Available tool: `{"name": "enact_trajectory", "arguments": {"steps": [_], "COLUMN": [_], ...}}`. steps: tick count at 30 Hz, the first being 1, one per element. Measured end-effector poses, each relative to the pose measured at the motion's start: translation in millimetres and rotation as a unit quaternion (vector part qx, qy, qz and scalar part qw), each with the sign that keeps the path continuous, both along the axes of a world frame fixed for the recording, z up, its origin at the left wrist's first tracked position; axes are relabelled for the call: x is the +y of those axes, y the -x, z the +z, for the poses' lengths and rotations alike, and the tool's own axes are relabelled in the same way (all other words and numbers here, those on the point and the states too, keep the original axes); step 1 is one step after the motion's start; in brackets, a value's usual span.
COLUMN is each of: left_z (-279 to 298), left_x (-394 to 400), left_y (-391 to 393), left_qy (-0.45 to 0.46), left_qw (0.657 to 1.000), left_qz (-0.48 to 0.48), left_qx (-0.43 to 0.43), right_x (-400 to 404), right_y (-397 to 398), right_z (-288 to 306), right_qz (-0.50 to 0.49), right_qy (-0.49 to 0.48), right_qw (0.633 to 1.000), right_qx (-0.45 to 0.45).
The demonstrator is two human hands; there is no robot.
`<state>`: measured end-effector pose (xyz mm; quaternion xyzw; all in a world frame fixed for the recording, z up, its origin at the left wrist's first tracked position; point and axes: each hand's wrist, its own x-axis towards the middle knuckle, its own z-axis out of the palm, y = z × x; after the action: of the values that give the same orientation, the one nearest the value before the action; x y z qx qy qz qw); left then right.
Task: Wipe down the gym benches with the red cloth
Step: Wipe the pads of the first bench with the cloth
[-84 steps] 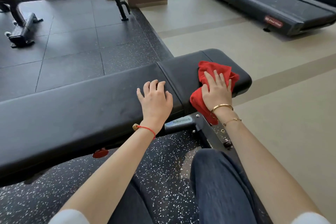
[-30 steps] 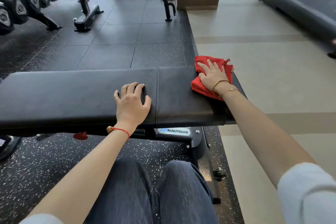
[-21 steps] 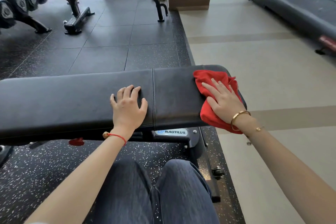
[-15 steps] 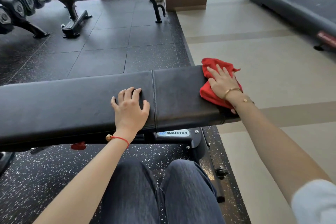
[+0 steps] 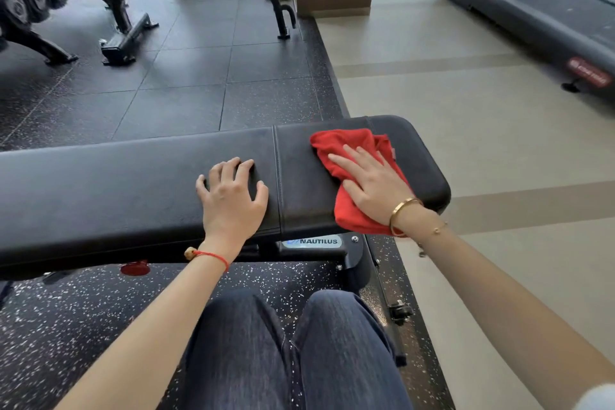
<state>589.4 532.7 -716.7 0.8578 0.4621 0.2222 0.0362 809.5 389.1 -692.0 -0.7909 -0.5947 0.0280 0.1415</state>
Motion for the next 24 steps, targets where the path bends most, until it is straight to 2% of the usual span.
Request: {"name": "enact_trajectory", "arguments": {"steps": [7,9,12,17,20,24], "left_z": [3.2,3.4,3.2,1.9,0.9,-0.3], "left_x": [-1.1,-0.7,0.0,1.4,1.9,2.6], "left_y": [-2.6,-2.6,-2.2,-0.6,0.9,1.6], "left_qy": [0.006,0.005,0.002,-0.002,0.0,0.0], "left_qw": [1.0,1.0,1.0,1.0,1.0,1.0], "left_qz": [0.006,0.006,0.007,0.005,-0.003,-0.006], "left_qx": [0.009,0.009,0.007,-0.005,-0.007,-0.001], "right_x": [48.5,70.2,84.1,43.1,4.3,-19.0], "right_y": [-47.4,-38.8,-4.0,43.6,35.4,-6.1], "right_z": [6.7,9.0,9.7,3.7,0.5,-2.1], "right_qz": [-0.158,-0.155,-0.089,0.012,-0.021,-0.129], "right_qy": [0.043,0.045,0.031,0.007,-0.009,-0.005], "right_qw": [0.986,0.986,0.995,1.0,1.0,0.992], "right_qx": [0.042,0.04,0.025,0.016,0.0,0.002]}}
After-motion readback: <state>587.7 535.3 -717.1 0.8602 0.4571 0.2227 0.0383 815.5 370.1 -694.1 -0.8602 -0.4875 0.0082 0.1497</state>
